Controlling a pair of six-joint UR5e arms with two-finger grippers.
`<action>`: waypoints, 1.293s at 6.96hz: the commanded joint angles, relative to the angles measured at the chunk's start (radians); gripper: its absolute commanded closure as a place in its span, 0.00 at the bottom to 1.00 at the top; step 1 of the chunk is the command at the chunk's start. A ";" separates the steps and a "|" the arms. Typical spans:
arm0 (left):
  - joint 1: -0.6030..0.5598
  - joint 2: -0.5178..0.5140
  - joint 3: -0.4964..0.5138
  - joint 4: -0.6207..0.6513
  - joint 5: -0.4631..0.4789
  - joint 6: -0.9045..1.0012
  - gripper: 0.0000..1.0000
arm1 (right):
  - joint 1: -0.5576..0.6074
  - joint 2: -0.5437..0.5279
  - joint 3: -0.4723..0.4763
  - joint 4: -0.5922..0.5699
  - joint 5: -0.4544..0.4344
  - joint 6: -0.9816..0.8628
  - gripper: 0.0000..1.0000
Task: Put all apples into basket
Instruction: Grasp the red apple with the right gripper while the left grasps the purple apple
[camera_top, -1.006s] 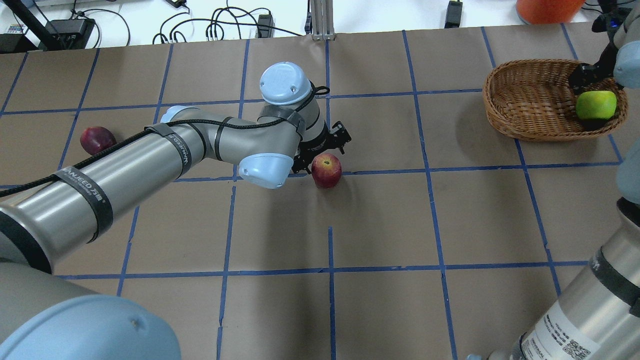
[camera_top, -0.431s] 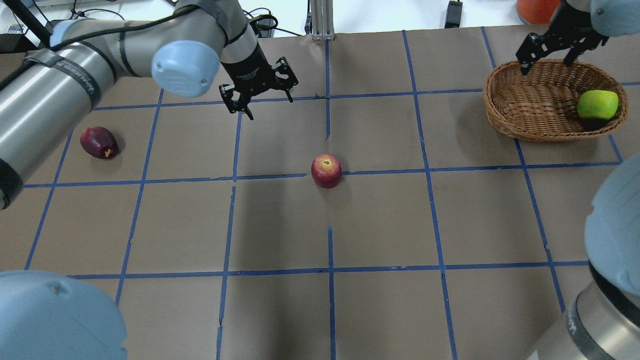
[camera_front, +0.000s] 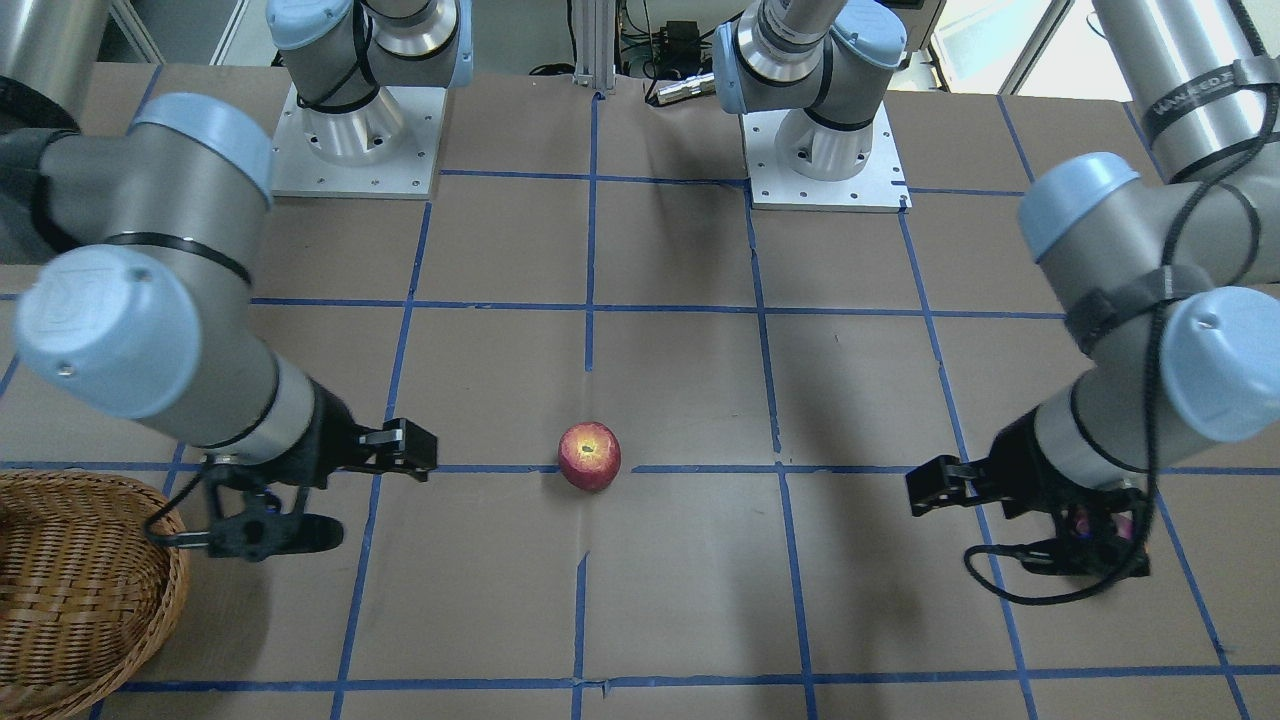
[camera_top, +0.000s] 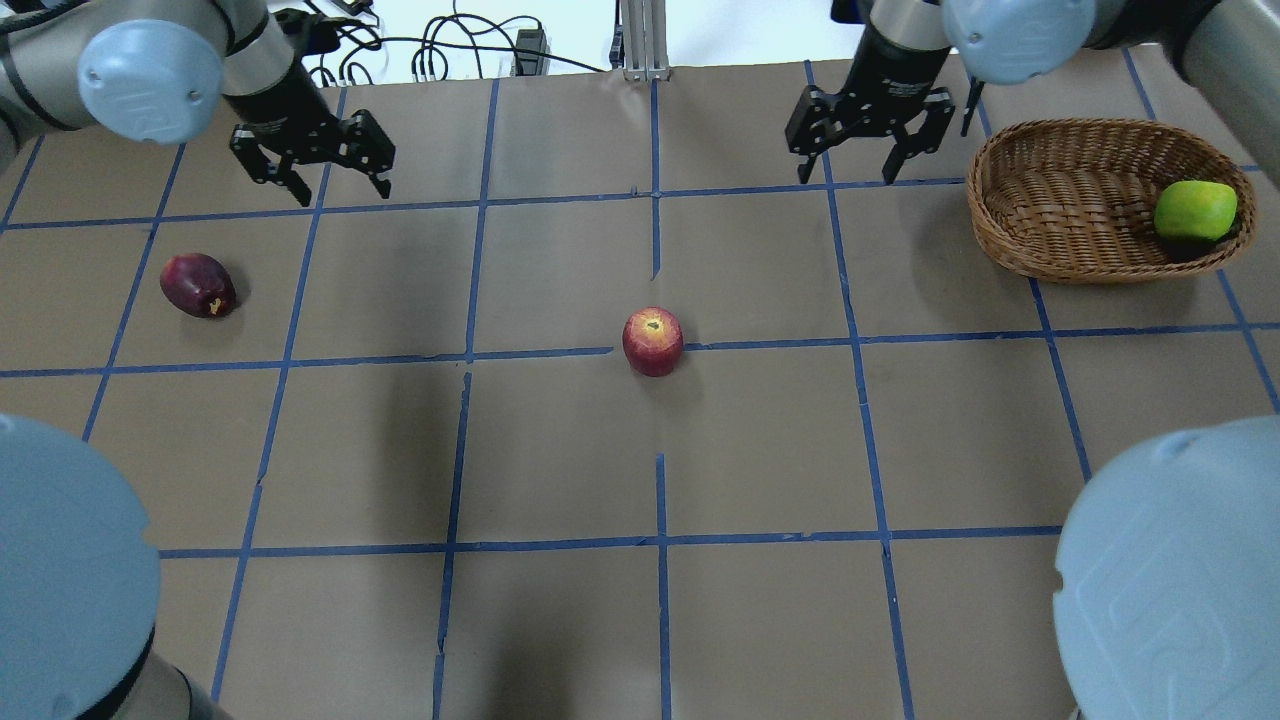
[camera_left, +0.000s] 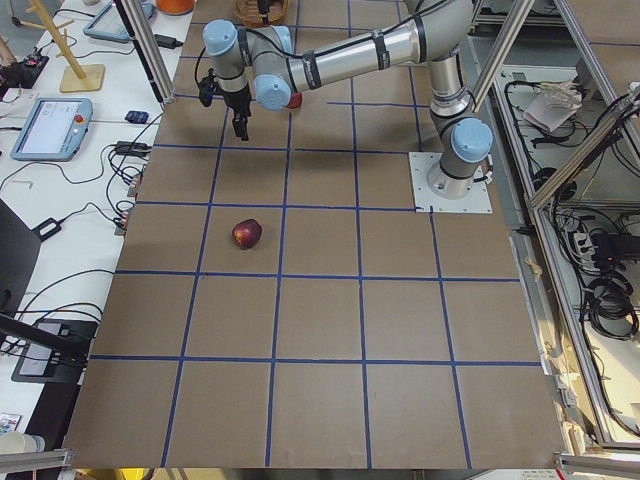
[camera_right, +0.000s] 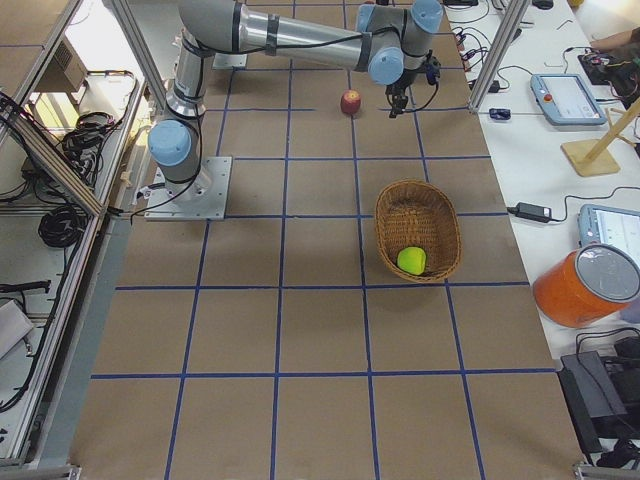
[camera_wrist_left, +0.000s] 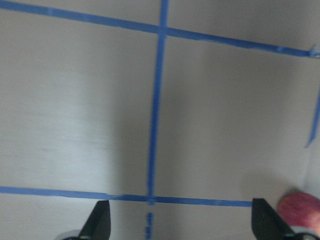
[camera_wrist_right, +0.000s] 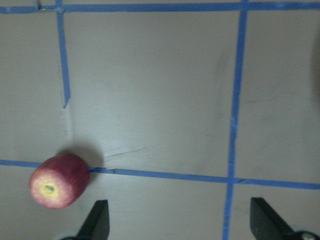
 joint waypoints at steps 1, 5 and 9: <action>0.166 -0.042 -0.020 0.050 0.055 0.307 0.00 | 0.175 0.022 0.089 -0.018 0.043 0.226 0.00; 0.252 -0.131 -0.020 0.173 0.057 0.283 0.00 | 0.230 0.088 0.199 -0.219 0.098 0.354 0.00; 0.286 -0.217 -0.005 0.195 0.096 0.140 0.00 | 0.242 0.154 0.205 -0.308 0.088 0.363 0.15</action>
